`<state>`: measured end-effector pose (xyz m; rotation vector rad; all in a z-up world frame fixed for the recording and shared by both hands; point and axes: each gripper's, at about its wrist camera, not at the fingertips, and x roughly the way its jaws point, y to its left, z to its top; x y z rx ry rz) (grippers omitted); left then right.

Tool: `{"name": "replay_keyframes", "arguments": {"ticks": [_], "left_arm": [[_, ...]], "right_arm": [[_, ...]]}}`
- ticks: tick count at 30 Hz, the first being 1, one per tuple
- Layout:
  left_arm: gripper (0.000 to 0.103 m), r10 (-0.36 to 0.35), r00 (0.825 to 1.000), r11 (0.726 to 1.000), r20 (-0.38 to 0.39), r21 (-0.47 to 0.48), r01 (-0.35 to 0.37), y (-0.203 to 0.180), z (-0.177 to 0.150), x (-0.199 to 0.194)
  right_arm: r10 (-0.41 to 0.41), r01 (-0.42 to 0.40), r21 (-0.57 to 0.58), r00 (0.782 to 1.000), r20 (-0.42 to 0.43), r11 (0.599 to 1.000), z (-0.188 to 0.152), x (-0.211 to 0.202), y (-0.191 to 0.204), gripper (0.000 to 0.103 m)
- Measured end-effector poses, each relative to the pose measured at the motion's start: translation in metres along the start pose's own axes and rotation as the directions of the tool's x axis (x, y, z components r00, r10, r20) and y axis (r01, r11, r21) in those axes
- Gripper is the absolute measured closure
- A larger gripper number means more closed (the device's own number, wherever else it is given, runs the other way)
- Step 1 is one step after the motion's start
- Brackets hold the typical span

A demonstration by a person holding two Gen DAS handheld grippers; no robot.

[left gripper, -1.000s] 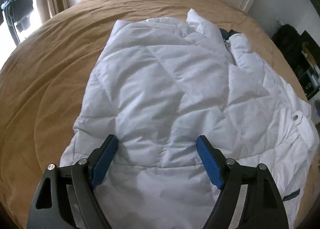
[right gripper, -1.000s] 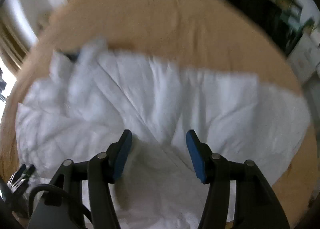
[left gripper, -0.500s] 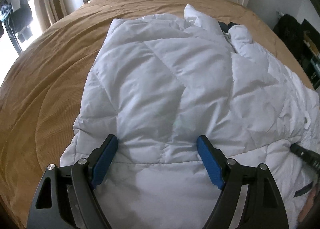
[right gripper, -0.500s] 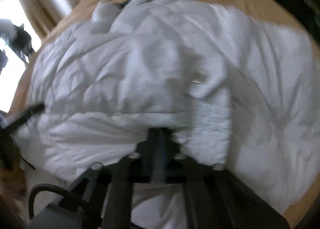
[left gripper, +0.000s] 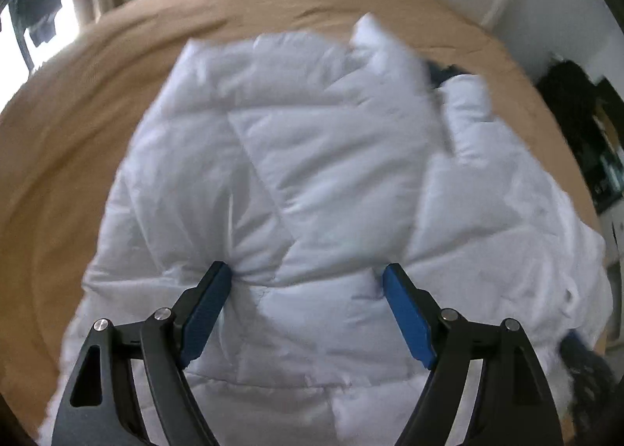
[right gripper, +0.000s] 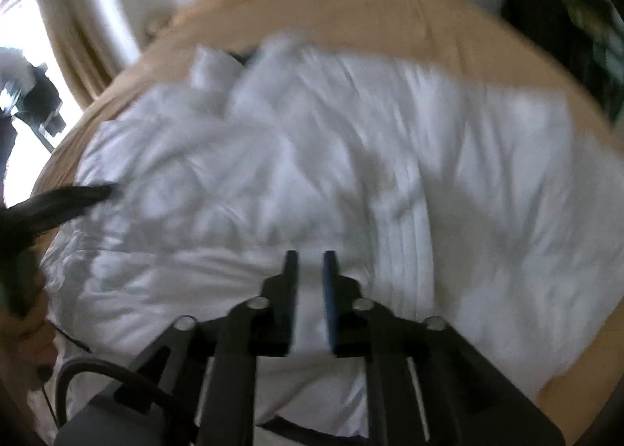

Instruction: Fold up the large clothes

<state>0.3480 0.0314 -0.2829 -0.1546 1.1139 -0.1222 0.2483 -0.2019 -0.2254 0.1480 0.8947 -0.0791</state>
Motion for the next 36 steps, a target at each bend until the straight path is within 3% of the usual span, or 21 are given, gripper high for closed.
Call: {"name": "replay_keyframes", "arguments": {"ticks": [2, 5, 8, 11, 13, 15, 18, 19, 21, 24, 26, 29, 30, 32, 34, 36], "left_arm": [[0.022, 0.017, 1.000, 1.000, 0.024, 0.014, -0.017, -0.002, -0.004, 0.002], [0.020, 0.064, 0.997, 0.994, 0.044, 0.088, -0.068, -0.013, -0.009, 0.004], [0.019, 0.062, 0.996, 0.992, 0.056, 0.111, -0.068, -0.015, -0.013, 0.009], [0.017, 0.071, 0.995, 0.989, 0.071, 0.126, -0.079, -0.016, -0.012, 0.012], [0.017, 0.080, 0.994, 0.988, 0.077, 0.123, -0.089, -0.018, -0.013, 0.010], [0.020, 0.079, 0.991, 0.990, 0.111, 0.110, -0.091, -0.018, -0.017, -0.005], [0.019, 0.044, 0.984, 0.992, 0.173, 0.110, -0.063, -0.015, -0.034, -0.038], [0.019, 0.042, 0.982, 0.991, 0.182, 0.119, -0.065, -0.015, -0.041, -0.046], [0.018, 0.040, 0.980, 0.987, 0.193, 0.143, -0.068, -0.016, -0.055, -0.056], [0.017, 0.074, 0.991, 0.981, 0.110, 0.172, -0.092, -0.016, -0.066, -0.032], [0.015, 0.097, 0.988, 0.981, 0.117, 0.159, -0.115, -0.013, -0.069, -0.020], [0.012, 0.128, 0.981, 0.973, 0.142, 0.172, -0.152, -0.020, -0.067, -0.013], [0.012, 0.135, 0.980, 0.971, 0.145, 0.180, -0.160, -0.022, -0.066, -0.012], [0.012, 0.124, 0.982, 0.972, 0.141, 0.182, -0.149, -0.020, -0.065, -0.011], [0.011, 0.110, 0.984, 0.975, 0.138, 0.177, -0.134, -0.017, -0.065, -0.012], [0.011, 0.111, 0.984, 0.972, 0.137, 0.190, -0.136, -0.018, -0.064, -0.011]], "right_arm": [[0.008, -0.007, -0.018, 1.000, 0.023, 1.000, 0.015, -0.001, 0.010, 0.066], [0.025, -0.023, 0.063, 0.999, -0.029, 0.998, 0.049, 0.037, 0.007, 0.066], [0.023, 0.003, 0.182, 0.989, -0.144, 0.983, 0.048, 0.085, -0.024, 0.074], [0.053, -0.024, 0.240, 0.992, -0.116, 0.970, 0.052, 0.091, -0.042, 0.095], [0.091, -0.060, 0.285, 0.991, -0.098, 0.957, 0.056, 0.082, -0.054, 0.095], [0.133, -0.110, 0.310, 0.990, -0.054, 0.944, 0.054, 0.063, -0.060, 0.086], [0.198, -0.191, 0.223, 0.980, -0.008, 0.956, 0.040, 0.023, -0.047, 0.072], [0.199, -0.193, 0.195, 0.980, -0.007, 0.961, 0.032, 0.014, -0.043, 0.068], [0.188, -0.181, 0.130, 0.981, -0.046, 0.975, 0.014, 0.010, -0.029, 0.051], [0.139, -0.124, 0.115, 0.982, -0.127, 0.986, -0.015, 0.033, -0.031, 0.053], [0.141, -0.123, 0.153, 0.983, -0.117, 0.981, -0.016, 0.028, -0.042, 0.053], [0.199, -0.176, 0.267, 0.978, -0.061, 0.947, 0.001, 0.000, -0.079, 0.048], [0.190, -0.174, 0.311, 0.982, -0.022, 0.934, 0.006, -0.010, -0.099, 0.032], [0.119, -0.128, 0.397, 0.992, 0.046, 0.909, 0.016, -0.030, -0.146, 0.015], [0.028, -0.081, 0.476, 0.993, 0.117, 0.876, 0.012, -0.054, -0.205, 0.014], [-0.059, -0.016, 0.553, 0.991, 0.117, 0.833, 0.005, -0.073, -0.263, 0.014]]}}
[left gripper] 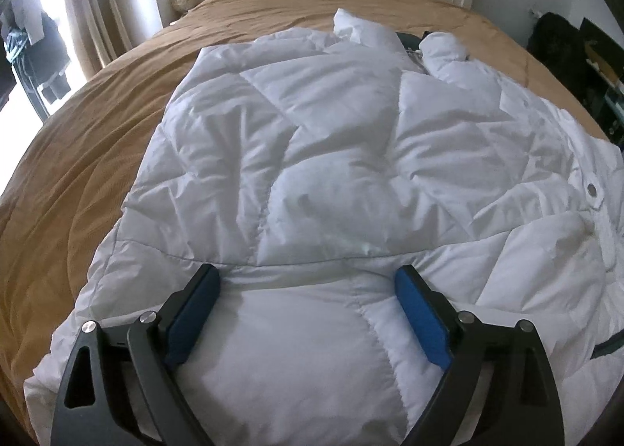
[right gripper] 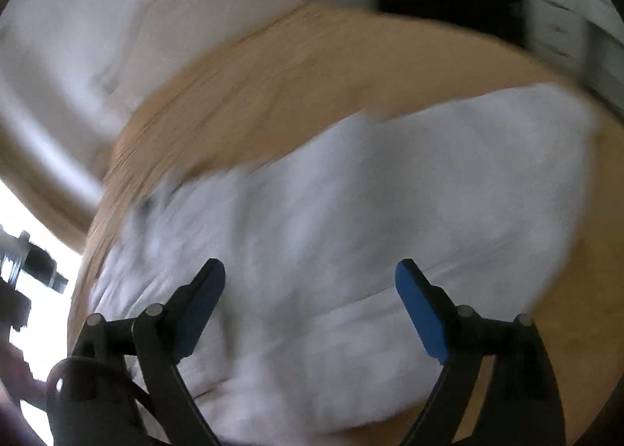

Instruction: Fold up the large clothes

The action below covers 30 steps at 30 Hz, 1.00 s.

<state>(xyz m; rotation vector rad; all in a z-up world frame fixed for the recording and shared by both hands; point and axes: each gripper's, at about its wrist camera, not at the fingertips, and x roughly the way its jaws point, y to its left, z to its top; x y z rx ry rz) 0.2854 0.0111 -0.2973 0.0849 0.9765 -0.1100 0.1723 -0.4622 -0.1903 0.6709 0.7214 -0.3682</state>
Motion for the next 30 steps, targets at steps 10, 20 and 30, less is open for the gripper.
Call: {"name": "replay_keyframes", "arguments": {"ticks": [10, 20, 30], "left_arm": [[0.006, 0.031, 0.999, 1.000, 0.011, 0.002, -0.031, -0.005, -0.016, -0.009], [0.001, 0.025, 1.000, 1.000, 0.010, -0.014, -0.025, -0.004, -0.016, -0.005], [0.001, 0.009, 1.000, 1.000, 0.002, -0.027, -0.009, -0.001, -0.014, -0.004]], "right_arm": [[-0.203, 0.197, 0.338, 0.979, -0.018, 0.920, 0.066, 0.013, -0.190, 0.011], [-0.129, 0.136, 0.282, 0.991, -0.042, 0.950, 0.089, 0.044, -0.189, 0.085], [0.408, -0.423, 0.120, 0.903, 0.135, 0.898, 0.061, -0.052, -0.056, 0.092]]}}
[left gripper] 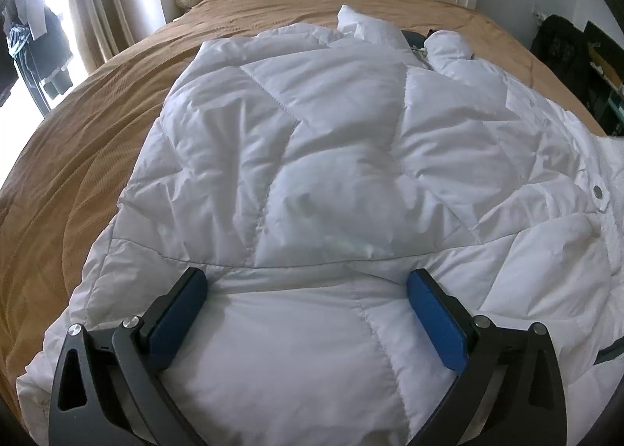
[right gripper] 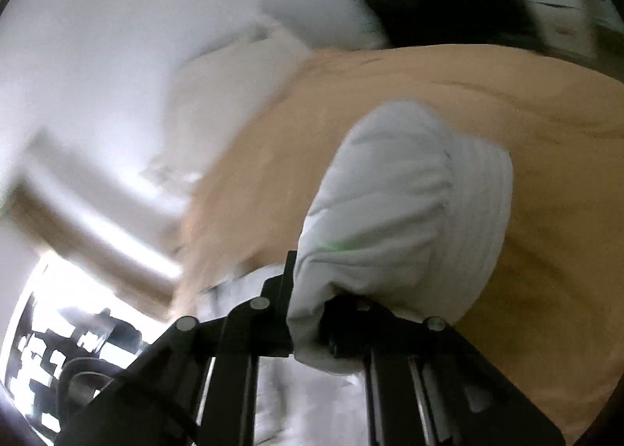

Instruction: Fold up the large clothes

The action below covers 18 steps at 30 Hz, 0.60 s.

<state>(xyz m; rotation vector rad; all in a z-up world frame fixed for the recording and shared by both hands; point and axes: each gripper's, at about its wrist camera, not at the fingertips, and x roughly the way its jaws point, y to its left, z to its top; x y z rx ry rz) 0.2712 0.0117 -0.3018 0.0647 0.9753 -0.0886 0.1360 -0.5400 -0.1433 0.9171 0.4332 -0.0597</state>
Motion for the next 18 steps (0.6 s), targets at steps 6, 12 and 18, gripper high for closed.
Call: {"name": "replay_keyframes", "arguments": {"ticks": [6, 12, 18], "left_arm": [[0.001, -0.067, 0.998, 0.997, -0.010, -0.044, 0.066, 0.011, 0.006, -0.006], [0.001, -0.161, 0.986, 0.974, 0.030, -0.154, 0.164, 0.053, 0.016, -0.032], [0.001, -0.190, 0.981, 0.959, 0.049, -0.207, 0.196, 0.076, 0.019, -0.033]], "right_arm": [[0.283, -0.292, -0.033, 0.944, -0.168, 0.956, -0.055, 0.040, 0.090, 0.092], [0.296, -0.377, -0.095, 0.837, -0.460, 0.921, -0.149, 0.110, 0.150, 0.091], [0.135, -0.255, -0.090, 0.741, -0.658, 0.963, -0.241, 0.189, 0.122, 0.089]]}}
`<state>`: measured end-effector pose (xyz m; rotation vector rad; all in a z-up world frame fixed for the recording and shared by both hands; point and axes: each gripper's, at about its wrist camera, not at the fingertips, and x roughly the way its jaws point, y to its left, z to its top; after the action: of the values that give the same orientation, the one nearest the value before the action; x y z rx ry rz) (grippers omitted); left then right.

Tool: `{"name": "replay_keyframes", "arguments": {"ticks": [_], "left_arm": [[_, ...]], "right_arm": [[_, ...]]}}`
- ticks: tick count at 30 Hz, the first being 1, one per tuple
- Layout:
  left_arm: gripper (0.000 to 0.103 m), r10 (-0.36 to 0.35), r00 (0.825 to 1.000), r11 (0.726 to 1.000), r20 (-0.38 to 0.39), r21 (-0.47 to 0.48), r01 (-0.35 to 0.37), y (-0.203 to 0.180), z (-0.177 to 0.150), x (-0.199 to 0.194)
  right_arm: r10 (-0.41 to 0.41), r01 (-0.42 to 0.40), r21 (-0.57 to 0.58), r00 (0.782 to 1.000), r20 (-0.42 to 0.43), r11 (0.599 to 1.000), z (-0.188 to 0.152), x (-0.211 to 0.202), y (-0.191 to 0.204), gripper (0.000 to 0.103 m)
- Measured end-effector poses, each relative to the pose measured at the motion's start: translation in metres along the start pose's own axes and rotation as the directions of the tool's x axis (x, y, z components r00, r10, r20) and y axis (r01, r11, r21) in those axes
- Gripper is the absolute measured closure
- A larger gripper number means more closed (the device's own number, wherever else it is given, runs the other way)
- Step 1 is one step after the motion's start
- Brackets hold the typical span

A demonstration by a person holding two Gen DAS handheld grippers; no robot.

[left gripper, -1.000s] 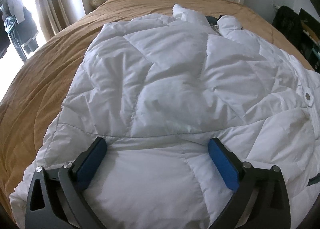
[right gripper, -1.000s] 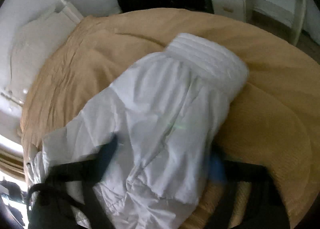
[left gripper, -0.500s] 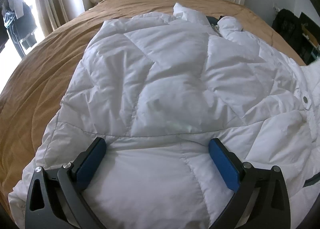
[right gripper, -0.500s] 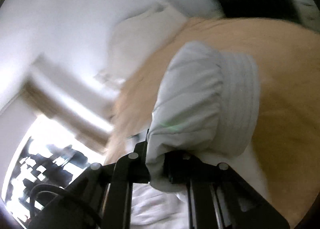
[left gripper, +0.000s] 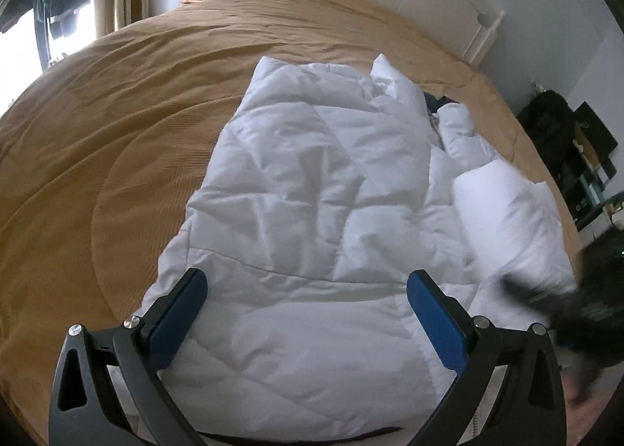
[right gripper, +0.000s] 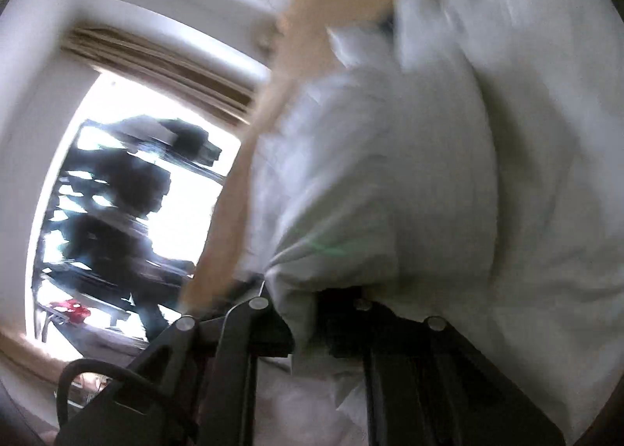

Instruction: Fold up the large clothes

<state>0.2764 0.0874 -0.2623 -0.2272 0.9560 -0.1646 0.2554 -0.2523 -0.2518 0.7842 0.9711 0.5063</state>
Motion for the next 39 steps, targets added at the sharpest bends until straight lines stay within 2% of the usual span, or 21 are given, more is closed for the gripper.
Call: {"name": "replay_keyframes", "arguments": {"ticks": [3, 5, 7, 8, 10, 12, 14, 17, 20, 25, 26, 27, 28, 30, 31, 32, 33, 34, 35, 36, 39], "left_arm": [[0.001, 0.016, 1.000, 1.000, -0.003, 0.011, -0.016, -0.005, 0.001, 0.002], [0.001, 0.010, 1.000, 1.000, -0.003, 0.010, -0.010, -0.005, 0.001, 0.002], [0.001, -0.002, 1.000, 1.000, -0.006, 0.002, 0.002, -0.005, 0.000, 0.000], [0.001, -0.007, 1.000, 1.000, -0.009, -0.002, 0.007, -0.007, 0.000, -0.001], [0.001, -0.022, 1.000, 1.000, -0.015, -0.012, 0.022, -0.012, 0.000, -0.002], [0.001, -0.046, 0.999, 0.999, -0.015, -0.017, 0.046, -0.022, -0.003, -0.006], [0.001, -0.077, 0.997, 0.997, 0.002, 0.017, 0.077, -0.045, -0.010, -0.014], [0.001, -0.084, 0.996, 0.980, 0.037, 0.181, 0.076, -0.101, -0.023, -0.022], [0.001, -0.034, 0.995, 0.943, 0.097, 0.332, 0.000, -0.154, -0.037, -0.021], [0.001, 0.092, 0.984, 0.877, 0.155, 0.455, -0.154, -0.204, -0.039, 0.013], [0.007, 0.107, 0.985, 0.860, 0.135, 0.485, -0.160, -0.209, -0.039, 0.025], [0.016, 0.105, 0.989, 0.858, 0.101, 0.494, -0.141, -0.208, -0.038, 0.034], [0.040, 0.082, 0.996, 0.868, 0.037, 0.488, -0.089, -0.205, -0.036, 0.045], [0.051, 0.052, 0.999, 0.900, -0.007, 0.434, -0.044, -0.194, -0.027, 0.050], [0.060, 0.020, 1.000, 0.916, -0.023, 0.401, -0.009, -0.187, -0.022, 0.048], [0.066, -0.032, 0.998, 0.937, -0.052, 0.346, 0.047, -0.175, -0.014, 0.046], [0.069, -0.109, 0.990, 0.961, -0.090, 0.244, 0.128, -0.155, -0.002, 0.043], [0.072, -0.163, 0.980, 0.970, -0.112, 0.160, 0.180, -0.138, 0.007, 0.041], [0.073, -0.238, 0.962, 0.968, -0.132, 0.044, 0.245, -0.114, 0.016, 0.040], [0.073, -0.306, 0.942, 0.952, -0.142, -0.063, 0.300, -0.090, 0.023, 0.039], [0.073, -0.385, 0.911, 0.906, -0.144, -0.248, 0.344, -0.037, 0.033, 0.038]], "right_arm": [[-0.070, 0.070, 0.004, 0.996, -0.047, 0.998, 0.003, 0.021, -0.022, 0.089], [-0.102, 0.101, -0.017, 0.993, -0.061, 0.995, 0.002, 0.014, -0.014, 0.083], [-0.141, 0.135, -0.071, 0.987, -0.077, 0.988, -0.004, 0.003, 0.000, 0.058], [-0.158, 0.150, -0.121, 0.986, -0.058, 0.981, -0.005, -0.010, 0.010, 0.028], [-0.187, 0.190, -0.193, 0.982, 0.034, 0.963, -0.008, -0.044, 0.026, 0.007], [-0.150, 0.173, -0.237, 0.982, 0.110, 0.956, -0.016, -0.081, 0.035, 0.007], [-0.117, 0.146, -0.199, 0.981, 0.152, 0.969, -0.011, -0.115, 0.031, 0.007], [-0.122, 0.148, -0.114, 0.969, 0.213, 0.982, -0.007, -0.153, 0.005, 0.007], [-0.157, 0.160, 0.010, 0.951, 0.267, 0.987, -0.004, -0.183, -0.032, 0.007], [-0.131, 0.087, 0.170, 0.954, 0.268, 0.982, -0.017, -0.189, -0.056, 0.007], [-0.131, 0.083, 0.183, 0.955, 0.267, 0.980, -0.018, -0.188, -0.061, 0.007], [-0.135, 0.085, 0.193, 0.954, 0.267, 0.978, -0.018, -0.189, -0.065, 0.007], [-0.138, 0.088, 0.192, 0.954, 0.267, 0.977, -0.016, -0.187, -0.062, 0.007], [-0.152, 0.106, 0.182, 0.953, 0.264, 0.978, -0.016, -0.189, -0.060, 0.007], [-0.164, 0.122, 0.171, 0.951, 0.262, 0.978, -0.015, -0.189, -0.057, 0.007], [-0.178, 0.140, 0.160, 0.949, 0.259, 0.977, -0.014, -0.186, -0.054, 0.007], [-0.192, 0.157, 0.148, 0.947, 0.258, 0.976, -0.015, -0.183, -0.050, 0.007], [-0.197, 0.165, 0.139, 0.946, 0.259, 0.976, -0.016, -0.179, -0.048, 0.007], [-0.193, 0.166, 0.122, 0.946, 0.262, 0.979, -0.016, -0.178, -0.043, 0.007], [-0.183, 0.161, 0.107, 0.948, 0.260, 0.981, -0.016, -0.176, -0.039, 0.007], [-0.147, 0.145, 0.029, 0.956, 0.253, 0.989, -0.011, -0.163, -0.018, 0.008]]}}
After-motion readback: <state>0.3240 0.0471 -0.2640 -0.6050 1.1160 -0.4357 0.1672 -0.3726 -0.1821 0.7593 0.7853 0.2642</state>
